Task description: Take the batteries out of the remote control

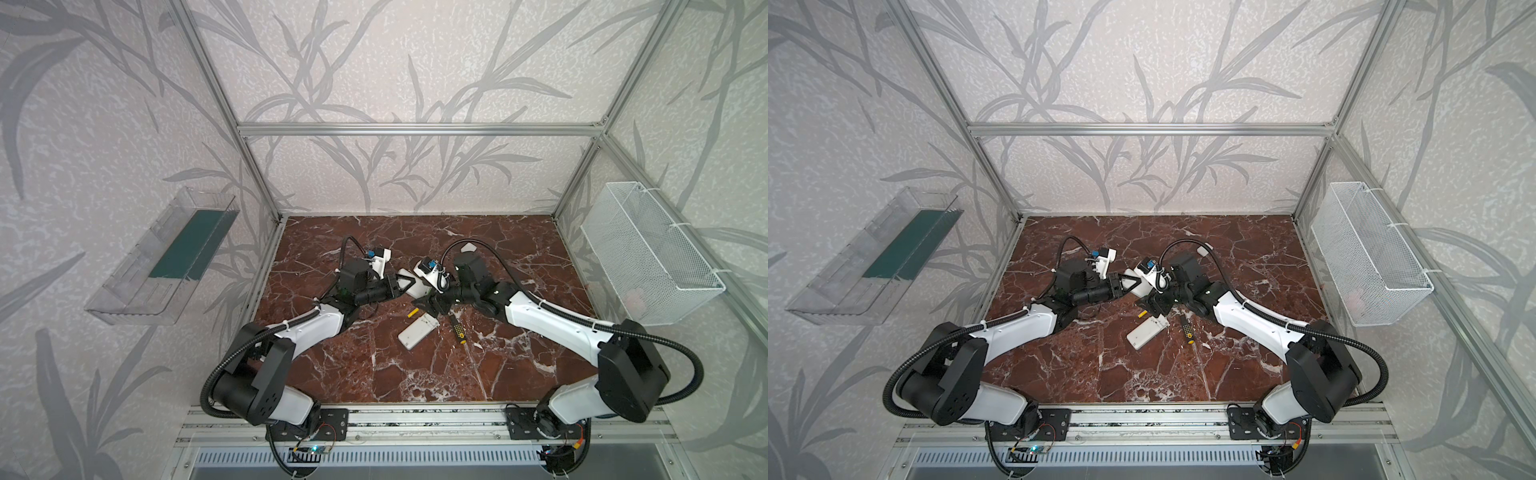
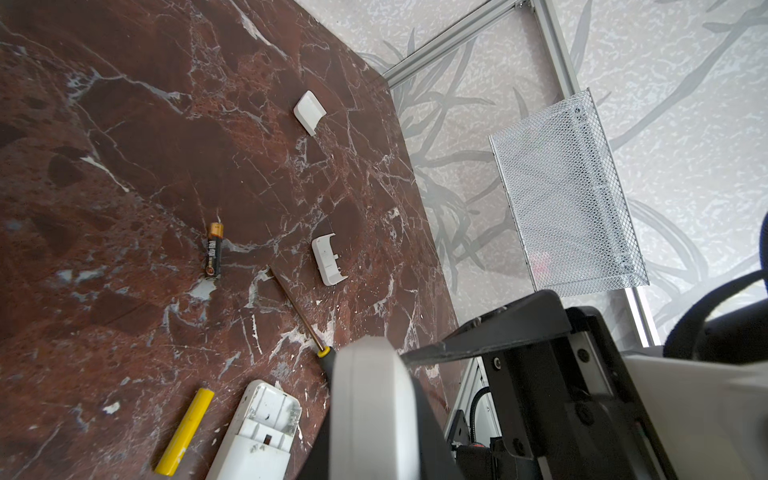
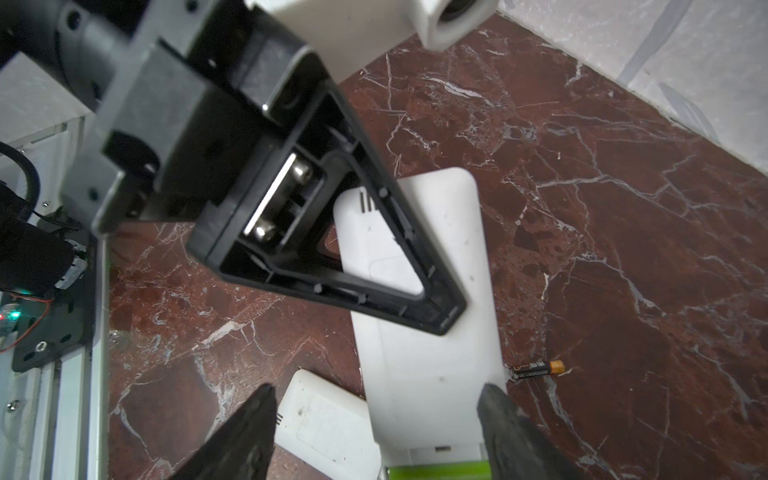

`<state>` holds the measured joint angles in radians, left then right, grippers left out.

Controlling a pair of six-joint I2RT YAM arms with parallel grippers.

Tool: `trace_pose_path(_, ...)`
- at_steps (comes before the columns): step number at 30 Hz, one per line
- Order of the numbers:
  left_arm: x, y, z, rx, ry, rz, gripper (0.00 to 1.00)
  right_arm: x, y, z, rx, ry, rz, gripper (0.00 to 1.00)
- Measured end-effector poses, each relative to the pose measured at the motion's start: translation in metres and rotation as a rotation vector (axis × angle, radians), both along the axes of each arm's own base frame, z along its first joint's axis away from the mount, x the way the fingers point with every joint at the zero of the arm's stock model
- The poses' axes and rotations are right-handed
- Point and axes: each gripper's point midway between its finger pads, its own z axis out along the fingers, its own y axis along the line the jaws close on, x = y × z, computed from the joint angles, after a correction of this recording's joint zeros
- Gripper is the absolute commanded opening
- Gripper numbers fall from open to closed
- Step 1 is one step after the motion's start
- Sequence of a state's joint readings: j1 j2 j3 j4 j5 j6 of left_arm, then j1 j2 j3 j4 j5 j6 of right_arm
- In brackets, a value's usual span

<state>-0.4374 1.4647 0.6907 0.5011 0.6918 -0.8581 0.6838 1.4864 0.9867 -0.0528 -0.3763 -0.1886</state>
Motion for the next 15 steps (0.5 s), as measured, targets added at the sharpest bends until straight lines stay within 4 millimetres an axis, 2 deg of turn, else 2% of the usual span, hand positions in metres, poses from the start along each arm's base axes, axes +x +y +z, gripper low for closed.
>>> trace_pose_path(10,-0.005,-0.004,0.003,-0.019,0.004,-0.039,0.00,0.022,-0.002,-0.011,-0.080,-0.067,-0.052,0.77)
trace_pose_path(15,-0.007,-0.005,0.004,-0.024,0.002,-0.048,0.00,0.025,0.002,-0.021,-0.094,-0.057,-0.044,0.68)
